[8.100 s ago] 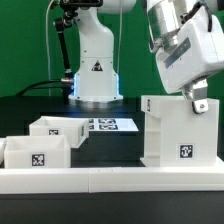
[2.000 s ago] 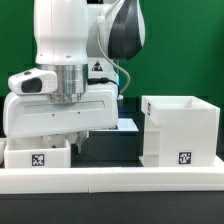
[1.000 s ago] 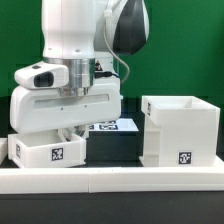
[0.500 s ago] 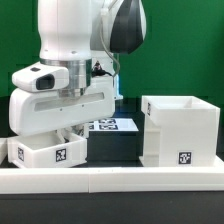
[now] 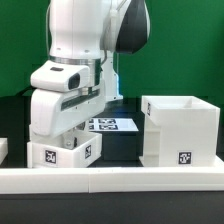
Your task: Assemble drawer
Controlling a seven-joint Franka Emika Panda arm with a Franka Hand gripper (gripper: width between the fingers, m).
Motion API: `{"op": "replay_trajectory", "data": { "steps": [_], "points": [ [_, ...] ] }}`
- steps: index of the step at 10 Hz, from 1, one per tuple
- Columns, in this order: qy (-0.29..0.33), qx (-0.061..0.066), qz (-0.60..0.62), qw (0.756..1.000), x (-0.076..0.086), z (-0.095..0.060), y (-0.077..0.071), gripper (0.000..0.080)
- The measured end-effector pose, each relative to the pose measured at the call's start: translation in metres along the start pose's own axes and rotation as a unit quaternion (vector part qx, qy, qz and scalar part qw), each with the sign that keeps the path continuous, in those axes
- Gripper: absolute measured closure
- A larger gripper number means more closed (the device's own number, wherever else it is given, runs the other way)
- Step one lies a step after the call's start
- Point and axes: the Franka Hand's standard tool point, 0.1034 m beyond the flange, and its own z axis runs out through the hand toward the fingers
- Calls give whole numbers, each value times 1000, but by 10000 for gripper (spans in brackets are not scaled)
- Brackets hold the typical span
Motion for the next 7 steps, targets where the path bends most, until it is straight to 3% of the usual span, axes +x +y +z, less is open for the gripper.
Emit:
{"op": "replay_trajectory", "data": {
  "steps": [4, 7],
  "points": [
    [-5, 0, -107, 994, -3, 2, 0, 758],
    [-10, -1, -197, 980, 9, 2, -4, 758]
  ]
}}
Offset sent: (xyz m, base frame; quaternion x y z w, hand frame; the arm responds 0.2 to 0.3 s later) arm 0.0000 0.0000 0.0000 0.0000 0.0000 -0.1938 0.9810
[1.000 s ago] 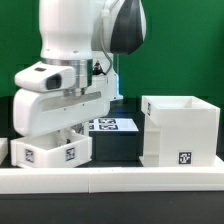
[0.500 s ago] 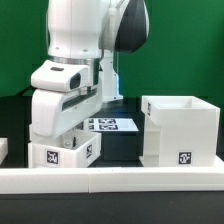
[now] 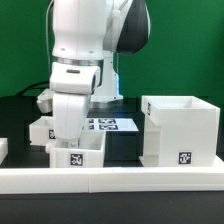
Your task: Assemble drawer
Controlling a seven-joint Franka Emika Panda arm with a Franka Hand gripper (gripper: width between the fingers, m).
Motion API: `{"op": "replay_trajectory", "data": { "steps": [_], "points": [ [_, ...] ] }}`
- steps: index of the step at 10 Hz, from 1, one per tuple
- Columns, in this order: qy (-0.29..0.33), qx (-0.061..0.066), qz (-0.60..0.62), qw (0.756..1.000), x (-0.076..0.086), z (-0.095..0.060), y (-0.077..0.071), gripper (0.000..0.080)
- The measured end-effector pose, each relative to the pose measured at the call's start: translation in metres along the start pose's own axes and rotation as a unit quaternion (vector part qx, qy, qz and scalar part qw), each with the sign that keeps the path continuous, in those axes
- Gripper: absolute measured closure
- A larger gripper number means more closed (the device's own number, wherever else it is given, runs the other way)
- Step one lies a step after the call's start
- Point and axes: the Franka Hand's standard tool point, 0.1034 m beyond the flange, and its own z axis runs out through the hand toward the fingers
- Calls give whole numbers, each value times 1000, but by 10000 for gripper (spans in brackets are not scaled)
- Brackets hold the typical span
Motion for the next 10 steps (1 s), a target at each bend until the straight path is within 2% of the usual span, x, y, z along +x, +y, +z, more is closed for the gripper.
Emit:
{"op": "replay_trajectory", "data": {
  "steps": [3, 4, 8, 9, 10],
  "points": [
    [3, 0, -14, 1000, 19, -1, 2, 758],
    [4, 7, -1, 1000, 25, -1, 3, 758],
    [4, 8, -7, 1000, 24, 2, 4, 758],
    [5, 5, -10, 1000, 28, 0, 7, 758],
    [7, -6, -13, 1000, 34, -1, 10, 758]
  ]
}}
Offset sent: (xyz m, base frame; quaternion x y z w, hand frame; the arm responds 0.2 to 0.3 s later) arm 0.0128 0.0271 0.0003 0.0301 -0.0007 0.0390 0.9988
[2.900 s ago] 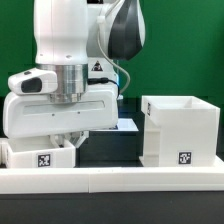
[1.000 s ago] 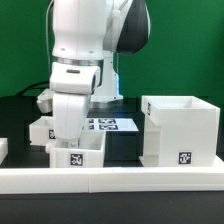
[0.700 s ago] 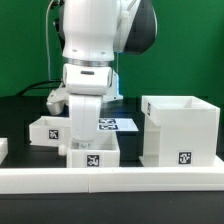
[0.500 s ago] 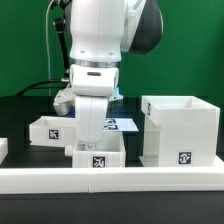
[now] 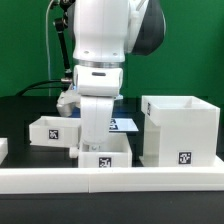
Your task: Assemble drawer
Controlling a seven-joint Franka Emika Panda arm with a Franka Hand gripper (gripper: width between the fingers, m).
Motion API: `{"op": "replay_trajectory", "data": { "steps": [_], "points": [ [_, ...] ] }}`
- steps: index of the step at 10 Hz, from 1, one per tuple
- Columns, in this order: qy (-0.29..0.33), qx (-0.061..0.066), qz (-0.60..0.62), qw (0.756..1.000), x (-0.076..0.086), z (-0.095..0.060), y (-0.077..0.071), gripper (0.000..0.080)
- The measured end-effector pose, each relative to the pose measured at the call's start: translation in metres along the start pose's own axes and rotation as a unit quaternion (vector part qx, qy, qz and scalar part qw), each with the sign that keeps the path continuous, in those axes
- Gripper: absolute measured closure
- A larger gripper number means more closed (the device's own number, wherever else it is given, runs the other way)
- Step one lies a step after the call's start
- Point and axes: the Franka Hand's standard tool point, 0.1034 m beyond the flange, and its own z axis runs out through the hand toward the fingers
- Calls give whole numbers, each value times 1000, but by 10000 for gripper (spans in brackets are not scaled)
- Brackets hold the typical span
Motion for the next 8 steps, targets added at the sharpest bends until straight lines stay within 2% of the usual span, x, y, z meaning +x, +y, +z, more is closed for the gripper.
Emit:
{"op": "replay_trajectory", "data": {
  "steps": [2, 3, 4, 8],
  "points": [
    [4, 1, 0, 1000, 11, 1, -1, 758],
    [6, -2, -2, 1000, 18, 1, 0, 758],
    [8, -11, 0, 1000, 21, 0, 2, 758],
    [8, -10, 1, 1000, 20, 1, 3, 758]
  ]
}}
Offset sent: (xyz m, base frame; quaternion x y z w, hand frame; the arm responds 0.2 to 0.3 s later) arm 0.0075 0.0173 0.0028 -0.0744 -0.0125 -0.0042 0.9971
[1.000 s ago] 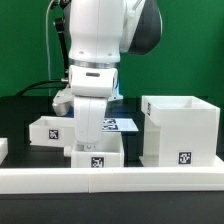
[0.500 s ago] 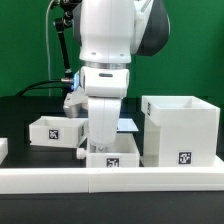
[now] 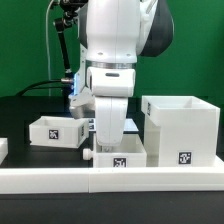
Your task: Assemble drawer
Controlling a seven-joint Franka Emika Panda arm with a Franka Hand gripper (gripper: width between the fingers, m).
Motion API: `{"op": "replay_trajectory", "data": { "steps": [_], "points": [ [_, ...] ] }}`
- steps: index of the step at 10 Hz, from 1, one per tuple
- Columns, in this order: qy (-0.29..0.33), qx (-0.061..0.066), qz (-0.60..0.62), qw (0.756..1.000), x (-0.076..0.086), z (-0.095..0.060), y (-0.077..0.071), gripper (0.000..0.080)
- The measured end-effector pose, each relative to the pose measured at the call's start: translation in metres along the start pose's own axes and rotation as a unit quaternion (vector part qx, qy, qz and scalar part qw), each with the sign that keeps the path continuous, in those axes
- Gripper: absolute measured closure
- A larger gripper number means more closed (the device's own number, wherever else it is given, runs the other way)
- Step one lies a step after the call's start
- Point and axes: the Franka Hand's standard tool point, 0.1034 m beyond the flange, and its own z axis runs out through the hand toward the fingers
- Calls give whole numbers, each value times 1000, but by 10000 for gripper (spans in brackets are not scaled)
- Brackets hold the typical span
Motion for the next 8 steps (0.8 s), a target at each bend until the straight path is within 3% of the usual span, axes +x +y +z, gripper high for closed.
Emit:
{"op": "replay_trajectory", "data": {
  "steps": [8],
  "points": [
    [0, -2, -13, 1000, 10, -1, 3, 758]
  ]
}}
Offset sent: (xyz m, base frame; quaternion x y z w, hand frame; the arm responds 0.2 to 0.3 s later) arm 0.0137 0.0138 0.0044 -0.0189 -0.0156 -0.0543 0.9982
